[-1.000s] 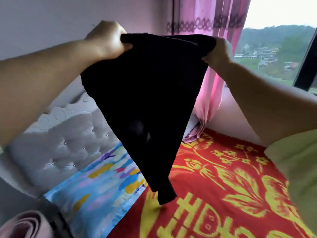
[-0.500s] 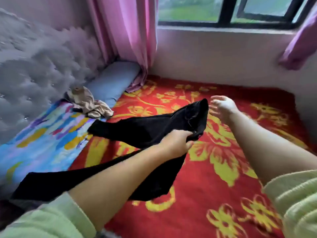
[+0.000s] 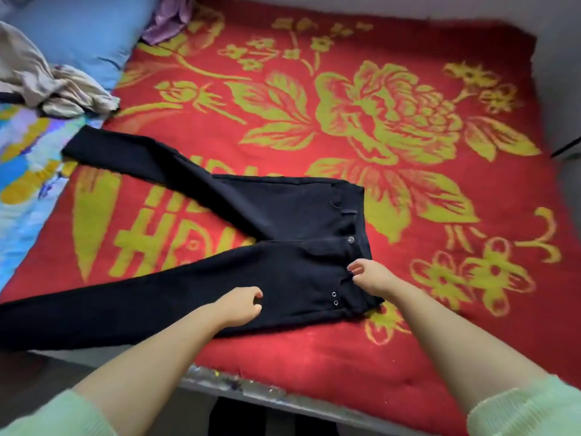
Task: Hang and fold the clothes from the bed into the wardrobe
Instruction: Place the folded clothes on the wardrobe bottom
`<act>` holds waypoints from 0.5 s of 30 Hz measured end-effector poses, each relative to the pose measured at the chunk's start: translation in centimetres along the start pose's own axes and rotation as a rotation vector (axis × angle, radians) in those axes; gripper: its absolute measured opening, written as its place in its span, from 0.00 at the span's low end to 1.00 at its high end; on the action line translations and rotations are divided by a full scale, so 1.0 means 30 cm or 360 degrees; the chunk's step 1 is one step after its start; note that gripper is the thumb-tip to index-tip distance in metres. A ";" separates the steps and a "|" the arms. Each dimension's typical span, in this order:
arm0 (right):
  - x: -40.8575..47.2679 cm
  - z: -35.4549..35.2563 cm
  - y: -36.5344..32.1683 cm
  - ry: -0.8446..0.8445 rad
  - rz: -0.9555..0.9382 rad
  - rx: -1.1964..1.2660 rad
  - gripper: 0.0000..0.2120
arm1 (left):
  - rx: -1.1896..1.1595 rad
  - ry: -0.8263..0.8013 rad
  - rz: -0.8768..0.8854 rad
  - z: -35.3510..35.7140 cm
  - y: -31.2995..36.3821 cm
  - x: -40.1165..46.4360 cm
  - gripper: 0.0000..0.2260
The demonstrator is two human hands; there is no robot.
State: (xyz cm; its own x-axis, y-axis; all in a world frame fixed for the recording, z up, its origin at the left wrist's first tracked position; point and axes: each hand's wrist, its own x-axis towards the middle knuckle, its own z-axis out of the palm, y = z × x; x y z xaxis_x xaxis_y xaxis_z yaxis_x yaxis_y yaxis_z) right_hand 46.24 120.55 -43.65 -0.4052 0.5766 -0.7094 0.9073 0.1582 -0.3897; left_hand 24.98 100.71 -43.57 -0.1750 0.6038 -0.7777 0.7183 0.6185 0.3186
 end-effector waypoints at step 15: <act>0.214 0.263 0.128 0.0349 -0.0298 -0.0688 0.21 | 0.0945 0.0214 0.0075 0.348 -0.172 0.279 0.38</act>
State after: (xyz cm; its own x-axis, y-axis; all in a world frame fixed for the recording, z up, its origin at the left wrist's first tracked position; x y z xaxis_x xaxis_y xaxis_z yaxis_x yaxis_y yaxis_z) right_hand 46.22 118.53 -54.33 -0.5742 0.6538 -0.4929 0.8037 0.5648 -0.1871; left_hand 26.83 97.34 -57.39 -0.1895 0.7060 -0.6824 0.9733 0.2267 -0.0357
